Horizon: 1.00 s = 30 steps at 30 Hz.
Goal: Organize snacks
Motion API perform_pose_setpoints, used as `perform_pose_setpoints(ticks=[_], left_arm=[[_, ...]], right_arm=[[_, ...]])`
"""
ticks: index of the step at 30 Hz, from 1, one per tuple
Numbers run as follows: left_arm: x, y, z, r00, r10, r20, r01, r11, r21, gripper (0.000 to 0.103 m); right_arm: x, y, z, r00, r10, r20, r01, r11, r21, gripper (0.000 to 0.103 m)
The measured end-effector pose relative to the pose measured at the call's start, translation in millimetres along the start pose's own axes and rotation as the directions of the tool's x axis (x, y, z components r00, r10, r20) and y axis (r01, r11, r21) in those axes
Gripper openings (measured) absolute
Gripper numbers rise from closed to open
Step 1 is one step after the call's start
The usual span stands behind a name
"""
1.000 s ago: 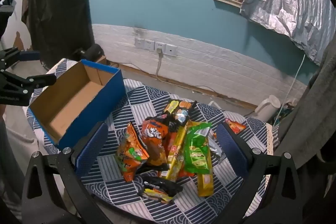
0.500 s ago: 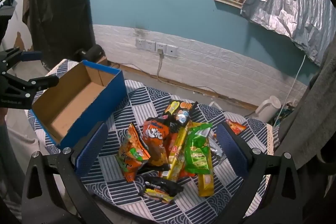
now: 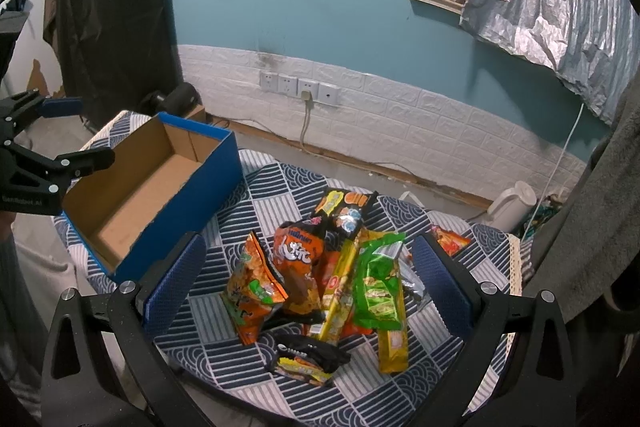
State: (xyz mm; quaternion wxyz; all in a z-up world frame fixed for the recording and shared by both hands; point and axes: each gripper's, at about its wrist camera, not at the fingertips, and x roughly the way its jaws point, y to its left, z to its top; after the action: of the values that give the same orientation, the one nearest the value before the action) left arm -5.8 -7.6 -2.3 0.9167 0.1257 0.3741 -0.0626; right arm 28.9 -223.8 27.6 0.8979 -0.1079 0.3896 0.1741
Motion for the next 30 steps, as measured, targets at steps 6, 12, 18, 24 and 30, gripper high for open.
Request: perform_pose_setpoints(ticks=[6, 12, 18, 24, 30], left_arm=[[1.8, 2.8, -0.4, 1.0, -0.007, -0.009, 0.007, 1.0, -0.013, 0.093], [2.2, 3.1, -0.4, 1.0, -0.007, -0.011, 0.007, 1.0, -0.012, 0.093], [3.2, 1.7, -0.7, 1.0, -0.011, -0.017, 0.01, 1.0, -0.007, 0.093], [4.0, -0.3, -1.7, 1.0, -0.002, -0.015, 0.002, 1.0, 0.002, 0.093], [5.4, -0.6, -3.4, 1.0, -0.005, -0.021, 0.005, 1.0, 0.003, 0.093]], right_arm=[[1.6, 1.3, -2.9, 1.0, 0.0, 0.001, 0.0, 1.0, 0.002, 0.101], [1.5, 0.8, -2.5, 1.0, 0.0, -0.002, 0.0, 1.0, -0.001, 0.101], [1.0, 0.5, -2.5, 1.0, 0.0, 0.0, 0.0, 1.0, 0.002, 0.101], [1.1, -0.5, -2.4, 1.0, 0.001, -0.001, -0.001, 1.0, 0.003, 0.101], [-0.5, -2.7, -4.1, 1.0, -0.002, -0.001, 0.002, 1.0, 0.01, 0.101]])
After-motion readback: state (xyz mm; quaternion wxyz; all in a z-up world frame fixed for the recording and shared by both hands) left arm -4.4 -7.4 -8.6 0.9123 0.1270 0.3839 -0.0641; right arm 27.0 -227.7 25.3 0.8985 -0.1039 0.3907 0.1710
